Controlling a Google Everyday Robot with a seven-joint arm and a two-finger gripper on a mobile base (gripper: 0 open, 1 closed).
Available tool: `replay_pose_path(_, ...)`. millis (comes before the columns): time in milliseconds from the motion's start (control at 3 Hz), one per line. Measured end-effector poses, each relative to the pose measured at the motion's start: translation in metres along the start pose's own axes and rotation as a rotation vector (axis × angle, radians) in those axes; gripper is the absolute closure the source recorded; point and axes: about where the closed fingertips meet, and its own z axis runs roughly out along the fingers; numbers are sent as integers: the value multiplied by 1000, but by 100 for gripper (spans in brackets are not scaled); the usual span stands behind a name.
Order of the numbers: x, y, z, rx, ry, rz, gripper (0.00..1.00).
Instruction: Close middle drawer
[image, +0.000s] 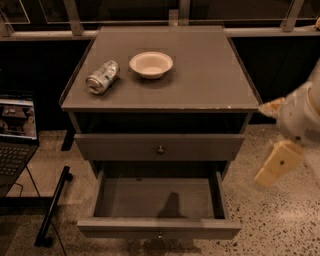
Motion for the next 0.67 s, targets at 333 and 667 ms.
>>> replay_pose_path(333,30,29,70,-77,-148,161,0)
replay_pose_path(667,42,29,135,-99,-266,286,0)
